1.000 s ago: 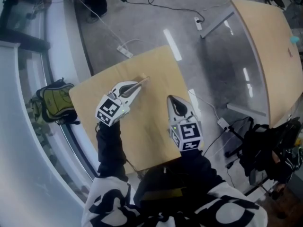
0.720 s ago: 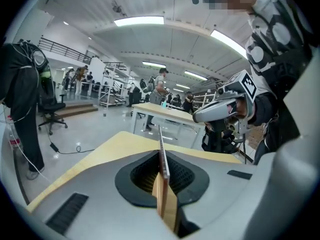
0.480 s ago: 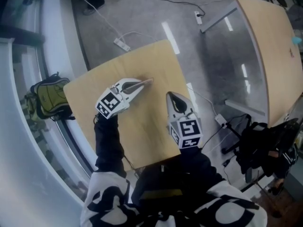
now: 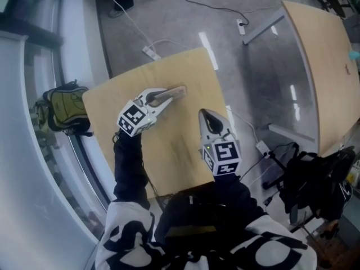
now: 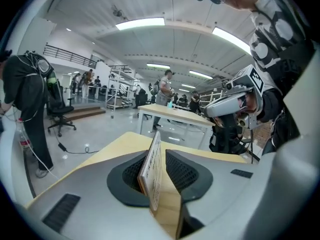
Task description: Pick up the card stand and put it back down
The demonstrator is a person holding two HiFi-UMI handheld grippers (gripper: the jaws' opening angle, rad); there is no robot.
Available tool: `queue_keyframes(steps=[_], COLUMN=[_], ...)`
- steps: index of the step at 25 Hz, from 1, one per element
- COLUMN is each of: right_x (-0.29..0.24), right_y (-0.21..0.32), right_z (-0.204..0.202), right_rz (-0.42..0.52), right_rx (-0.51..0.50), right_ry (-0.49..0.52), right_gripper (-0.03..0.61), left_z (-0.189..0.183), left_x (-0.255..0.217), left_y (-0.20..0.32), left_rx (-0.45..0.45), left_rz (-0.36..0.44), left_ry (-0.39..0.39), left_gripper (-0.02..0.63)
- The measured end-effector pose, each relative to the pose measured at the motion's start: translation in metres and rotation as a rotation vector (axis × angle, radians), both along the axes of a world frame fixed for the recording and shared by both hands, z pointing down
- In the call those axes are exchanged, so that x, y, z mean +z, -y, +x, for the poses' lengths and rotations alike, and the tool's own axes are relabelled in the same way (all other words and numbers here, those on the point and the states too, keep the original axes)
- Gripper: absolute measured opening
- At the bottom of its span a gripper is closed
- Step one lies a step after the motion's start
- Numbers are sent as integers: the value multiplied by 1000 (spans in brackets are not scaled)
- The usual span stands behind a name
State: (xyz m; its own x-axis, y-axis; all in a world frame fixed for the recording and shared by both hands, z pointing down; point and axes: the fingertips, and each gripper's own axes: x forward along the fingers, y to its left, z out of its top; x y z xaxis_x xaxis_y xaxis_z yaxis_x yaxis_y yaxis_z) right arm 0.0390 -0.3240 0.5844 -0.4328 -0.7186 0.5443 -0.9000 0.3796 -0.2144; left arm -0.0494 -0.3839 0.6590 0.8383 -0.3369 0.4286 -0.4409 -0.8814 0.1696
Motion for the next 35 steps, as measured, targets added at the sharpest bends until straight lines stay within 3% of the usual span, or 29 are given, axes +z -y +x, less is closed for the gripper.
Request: queue_keyframes(steps=[4, 13, 21, 29, 35], right_x=[-13, -38, -83, -133, -176], right_y=[-14, -57, -104, -146, -196], right_z=[-1, 10, 0, -19, -23], right_rz=[21, 73, 162, 299, 394], right_rx=[-5, 0, -40, -105, -92], right_ry=[1, 13, 28, 32, 10], right_gripper=[20, 20, 20, 20, 18], left_z=[-22, -64, -80, -67, -52], left_x=[-11, -63, -127, -196, -255], left_y=[-2, -24, -90, -176, -241], left_rx=[-94, -362, -597, -692, -692], left_rz=[20, 142, 212, 293, 380], left_ry=[17, 1, -72, -152, -137], left_gripper=[135, 138, 137, 130, 110])
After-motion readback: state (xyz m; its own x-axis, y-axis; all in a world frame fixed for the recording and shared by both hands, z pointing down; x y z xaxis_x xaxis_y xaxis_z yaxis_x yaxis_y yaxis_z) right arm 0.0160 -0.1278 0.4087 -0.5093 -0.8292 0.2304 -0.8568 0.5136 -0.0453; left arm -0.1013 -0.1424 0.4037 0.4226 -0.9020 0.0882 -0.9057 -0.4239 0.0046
